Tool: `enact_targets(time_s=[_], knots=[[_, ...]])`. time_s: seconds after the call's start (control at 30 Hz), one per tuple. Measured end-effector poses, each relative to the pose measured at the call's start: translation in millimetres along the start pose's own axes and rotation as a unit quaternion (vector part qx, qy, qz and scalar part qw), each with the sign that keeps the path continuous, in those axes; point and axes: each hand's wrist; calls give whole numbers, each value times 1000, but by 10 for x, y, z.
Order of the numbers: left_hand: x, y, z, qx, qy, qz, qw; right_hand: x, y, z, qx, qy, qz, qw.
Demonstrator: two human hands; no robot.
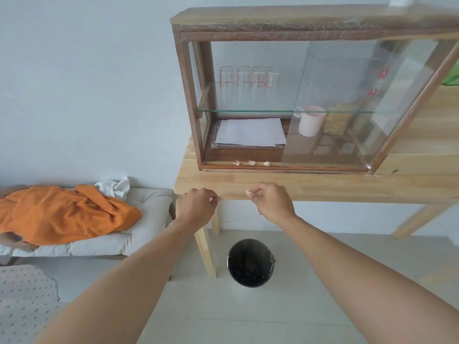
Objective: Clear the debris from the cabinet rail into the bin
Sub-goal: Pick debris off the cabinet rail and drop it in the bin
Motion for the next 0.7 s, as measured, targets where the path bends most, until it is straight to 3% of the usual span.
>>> enact_targets(time_s=[0.37,0.7], knots=[[141,237,886,-87,43,-17,995,927,-20,402,-44,15,90,995],[146,-175,1954,-147,74,-51,985,1639,-569,968,-104,75,159,979]])
Point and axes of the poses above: each hand's wrist, its own y-axis away from the middle knuckle, its own z-axis out of the palm, x = y × z, and after that the axes turned 15 degrees about z, right-handed
